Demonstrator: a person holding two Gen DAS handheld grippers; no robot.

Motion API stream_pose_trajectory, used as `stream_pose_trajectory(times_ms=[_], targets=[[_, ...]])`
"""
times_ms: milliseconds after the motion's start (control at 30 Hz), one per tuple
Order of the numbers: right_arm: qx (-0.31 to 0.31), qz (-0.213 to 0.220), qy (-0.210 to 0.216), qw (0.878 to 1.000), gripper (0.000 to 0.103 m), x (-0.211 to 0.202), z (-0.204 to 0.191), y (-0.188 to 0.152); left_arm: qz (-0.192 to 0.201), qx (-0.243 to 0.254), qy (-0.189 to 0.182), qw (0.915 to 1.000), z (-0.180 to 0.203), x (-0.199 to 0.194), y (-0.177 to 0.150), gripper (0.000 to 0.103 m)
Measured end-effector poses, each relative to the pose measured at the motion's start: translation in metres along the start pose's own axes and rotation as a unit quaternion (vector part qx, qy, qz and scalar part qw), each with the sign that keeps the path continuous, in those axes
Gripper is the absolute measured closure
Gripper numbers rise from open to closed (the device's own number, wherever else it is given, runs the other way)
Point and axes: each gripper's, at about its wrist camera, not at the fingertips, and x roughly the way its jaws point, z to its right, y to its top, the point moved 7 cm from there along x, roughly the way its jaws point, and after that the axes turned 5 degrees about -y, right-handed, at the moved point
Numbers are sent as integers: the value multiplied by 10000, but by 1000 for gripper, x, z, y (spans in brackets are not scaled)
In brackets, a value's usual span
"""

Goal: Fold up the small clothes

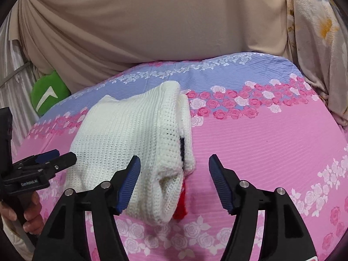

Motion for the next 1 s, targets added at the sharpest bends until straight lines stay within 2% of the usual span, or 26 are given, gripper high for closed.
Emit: stream_pose_trajectory(times_ms=[100,267,300,467,633,767,867,933,967,1000], targets=[[22,-331,113,9994,33,24,3,3,-174,-208,-104,9996,-14,13,7,8],[20,-997,617,9931,32,65,-11,-6,-714,-362,-637,9948,-16,50,1,8],[-8,-1008,583,9932,25,70,-12,-6,-811,-369,-759,9931,-14,57,-1,8],[-93,-1045,618,9926,18,83,-15,-1,-970,-443,-1143,9877,-9,75,-4,5],[431,-1300,1157,9838,17,96,-6,-4,-929,-317,-1175,9882,-7,79,-1,5],[309,-1248,1182,9846,16,99,-11,-2,-911,-192,-1118,9894,-4,82,1,5],[293,-1240,1222,9843,23,102,-17,0,-896,-98,-1005,9908,-2,82,3,5],[348,-1241,1334,9826,38,101,-20,2,-858,-25,-929,9920,1,79,3,9],[368,-1201,1354,9828,41,99,-20,2,-836,33,-885,9926,2,77,4,13],[359,-1158,1354,9833,50,97,-21,4,-812,99,-846,9931,3,74,4,17]])
